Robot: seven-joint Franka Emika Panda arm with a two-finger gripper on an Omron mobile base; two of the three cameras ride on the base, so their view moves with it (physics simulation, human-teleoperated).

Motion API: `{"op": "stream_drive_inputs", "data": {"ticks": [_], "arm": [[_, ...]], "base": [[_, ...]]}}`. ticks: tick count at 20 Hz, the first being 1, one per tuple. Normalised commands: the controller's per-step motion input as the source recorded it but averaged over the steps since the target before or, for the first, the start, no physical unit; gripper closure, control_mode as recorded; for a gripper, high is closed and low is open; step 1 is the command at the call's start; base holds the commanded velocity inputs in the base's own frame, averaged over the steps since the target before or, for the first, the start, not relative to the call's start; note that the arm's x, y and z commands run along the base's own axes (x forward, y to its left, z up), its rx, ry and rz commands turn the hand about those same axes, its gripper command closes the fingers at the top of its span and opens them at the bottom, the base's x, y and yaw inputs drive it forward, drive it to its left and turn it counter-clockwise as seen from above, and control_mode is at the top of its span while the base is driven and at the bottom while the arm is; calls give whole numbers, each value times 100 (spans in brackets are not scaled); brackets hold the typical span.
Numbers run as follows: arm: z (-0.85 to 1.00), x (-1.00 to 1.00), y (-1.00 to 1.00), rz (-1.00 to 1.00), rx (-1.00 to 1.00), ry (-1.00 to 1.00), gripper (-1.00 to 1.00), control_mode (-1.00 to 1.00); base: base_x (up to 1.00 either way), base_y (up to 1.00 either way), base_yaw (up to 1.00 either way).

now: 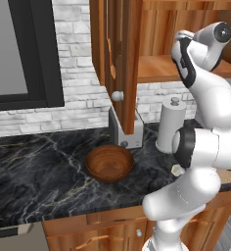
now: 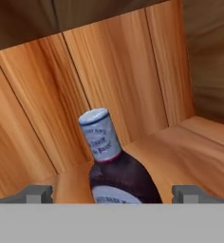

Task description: Open the cabinet. Place the bowl and condiment on the counter. Then place the lime and garlic on the cutting board.

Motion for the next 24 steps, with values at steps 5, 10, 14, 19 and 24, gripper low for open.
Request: {"op": "stream_drive_inputs", "data": {"ticks": [5, 10, 14, 19, 24], "arm": [[0, 25, -5, 2, 0, 0, -100, -100], [0, 23, -8, 2, 0, 0, -100, -100], [0, 19, -11, 1, 0, 0, -100, -100], [0, 17, -9, 0, 0, 0, -100, -100], [-5, 15, -2, 0, -1, 0, -100, -100]], "base": [[0, 0, 0], [0, 0, 0], [0, 0, 0], [0, 0, 0], [0, 0, 0]]}}
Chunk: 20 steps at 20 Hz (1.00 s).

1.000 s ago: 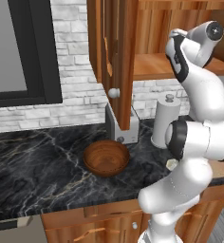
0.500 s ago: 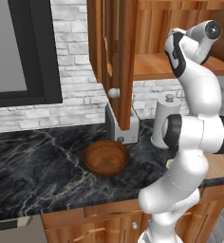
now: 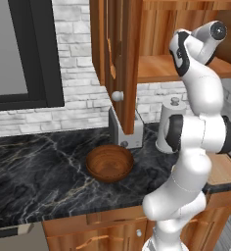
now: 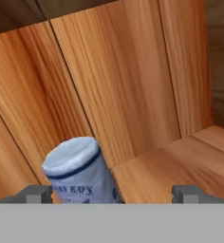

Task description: Open the cabinet. Place the bowl and condiment on the counter. Then place the lime and garlic on the cutting board.

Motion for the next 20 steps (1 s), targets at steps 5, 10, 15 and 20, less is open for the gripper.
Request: {"op": "stream_drive_inputs", "data": {"ticks": [5, 10, 15, 20], "arm": [[-5, 16, -2, 0, -1, 0, -100, -100], [-6, 16, -4, 0, -2, 0, -100, -100], [0, 4, -1, 0, 0, 0, 100, -100], [0, -1, 0, 0, 0, -1, 100, -100]], "base": [[0, 0, 0], [0, 0, 0], [0, 0, 0], [0, 0, 0]]}}
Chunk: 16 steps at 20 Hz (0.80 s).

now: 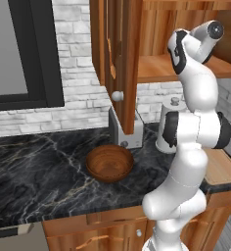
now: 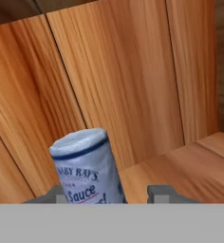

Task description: Open the cabinet. Place the bowl and condiment on the counter. Then place the lime and garlic on the cutting board.

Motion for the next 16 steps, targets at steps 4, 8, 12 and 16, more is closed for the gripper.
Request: {"op": "stream_drive_inputs", "data": {"ticks": [4, 8, 12, 16], "arm": [[6, -23, -5, 2, 0, -8, 100, -100], [16, -37, -7, 7, 0, -8, 100, -100], [1, -69, 1, 12, -4, -7, 100, -100], [0, -68, 12, 12, -7, -3, 100, -100]], "base": [[0, 0, 0], [0, 0, 0], [0, 0, 0], [0, 0, 0]]}}
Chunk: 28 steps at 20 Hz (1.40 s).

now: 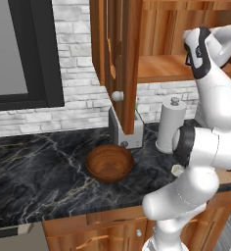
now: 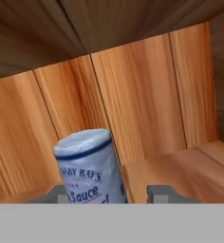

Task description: Open the cabinet. Place the bowl and condiment on the counter. Then place the lime and garlic on the cutting board.

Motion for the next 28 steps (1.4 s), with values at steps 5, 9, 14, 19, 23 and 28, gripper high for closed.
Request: {"op": "stream_drive_inputs", "data": {"ticks": [5, 9, 14, 19, 23, 28], "arm": [[0, -60, 27, 12, -10, 0, 100, -100], [0, -63, 36, 12, -12, 0, 100, -100], [-3, -68, 30, 12, -11, 0, 100, -100], [-20, -63, 17, 12, -9, -1, 100, -100], [-36, -17, 17, 10, -7, 1, 100, -100], [-50, -14, 26, 9, -8, 3, 100, -100]], "base": [[0, 0, 0], [0, 0, 0], [0, 0, 0], [0, 0, 0], [0, 0, 0], [0, 0, 0]]}}
